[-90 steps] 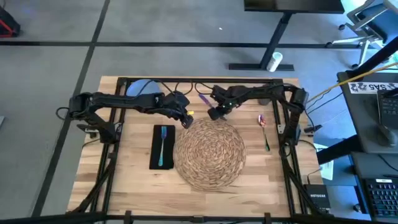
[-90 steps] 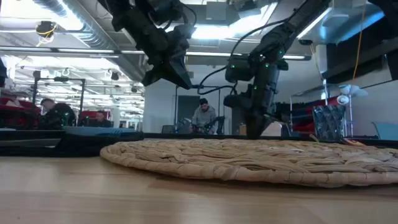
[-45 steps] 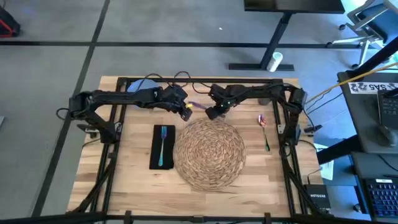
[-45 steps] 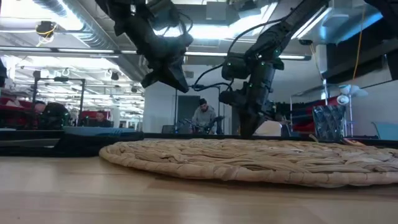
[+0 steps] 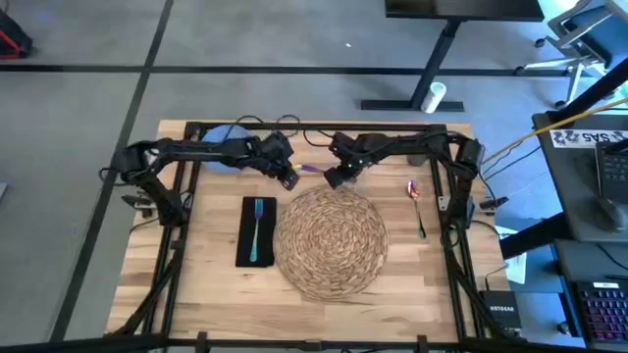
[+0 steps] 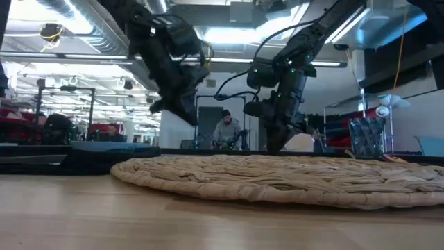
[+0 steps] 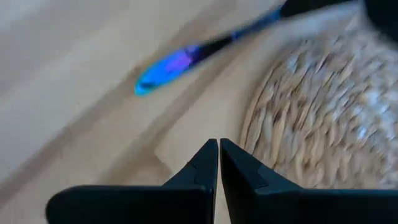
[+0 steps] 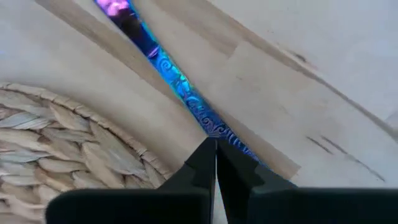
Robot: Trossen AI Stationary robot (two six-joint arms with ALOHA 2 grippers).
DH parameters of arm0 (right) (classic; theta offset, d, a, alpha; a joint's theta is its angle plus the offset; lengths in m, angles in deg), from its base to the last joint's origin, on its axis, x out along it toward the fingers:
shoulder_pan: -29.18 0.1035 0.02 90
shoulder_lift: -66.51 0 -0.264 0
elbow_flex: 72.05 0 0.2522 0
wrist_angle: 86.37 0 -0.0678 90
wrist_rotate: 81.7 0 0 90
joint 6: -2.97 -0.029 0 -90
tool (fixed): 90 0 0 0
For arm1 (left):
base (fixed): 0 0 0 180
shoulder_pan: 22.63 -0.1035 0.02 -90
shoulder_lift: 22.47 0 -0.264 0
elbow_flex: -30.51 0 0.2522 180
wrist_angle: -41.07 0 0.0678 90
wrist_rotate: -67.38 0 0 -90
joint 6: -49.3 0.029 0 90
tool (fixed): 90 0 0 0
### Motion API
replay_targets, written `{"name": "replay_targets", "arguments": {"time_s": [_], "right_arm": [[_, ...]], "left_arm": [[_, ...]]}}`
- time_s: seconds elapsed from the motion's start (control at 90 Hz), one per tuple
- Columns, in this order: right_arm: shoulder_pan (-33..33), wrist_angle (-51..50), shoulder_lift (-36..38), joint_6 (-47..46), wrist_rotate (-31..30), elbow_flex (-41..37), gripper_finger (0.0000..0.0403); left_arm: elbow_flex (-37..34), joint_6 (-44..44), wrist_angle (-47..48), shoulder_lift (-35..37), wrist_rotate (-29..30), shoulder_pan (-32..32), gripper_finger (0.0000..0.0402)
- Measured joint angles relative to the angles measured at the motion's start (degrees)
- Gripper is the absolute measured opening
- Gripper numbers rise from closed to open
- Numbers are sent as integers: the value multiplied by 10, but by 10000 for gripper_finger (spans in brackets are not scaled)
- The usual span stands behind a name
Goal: Set table place
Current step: Put the blue table knife on top of the brown placemat
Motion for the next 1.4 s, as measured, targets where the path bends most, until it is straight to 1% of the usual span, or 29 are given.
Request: {"name": "replay_targets", "arguments": {"time_s": [0.111,0.178,0.322,0.422,0.556,0.778,1.0,1.133,1.278,1.333,1.4], "right_arm": [[0,0,0,3,-18,0,0],[0,0,0,3,-29,0,0],[0,-2,1,3,-41,0,0],[1,-2,1,5,-40,0,0],[1,8,12,8,-12,1,0],[1,0,15,33,68,1,0],[-7,-14,15,33,61,-9,0],[-14,-25,15,31,68,-29,0],[-26,-12,16,22,83,-53,0],[-28,-8,16,20,79,-59,0],[-31,-7,17,16,58,-62,0]], "left_arm": [[-19,-29,-33,-23,1,9,0],[-24,-45,-45,-37,12,11,0],[-24,-51,-64,-57,39,10,0],[-24,-51,-76,-59,44,3,0],[-24,-51,-92,-56,47,-8,0],[-24,-45,-104,-55,48,-33,0],[-24,-44,-120,-55,41,-47,0],[-24,-40,-121,-55,33,-45,0],[-24,-36,-121,-55,30,-44,0],[-24,-36,-121,-55,29,-44,0],[-24,-36,-122,-55,26,-44,0]]}}
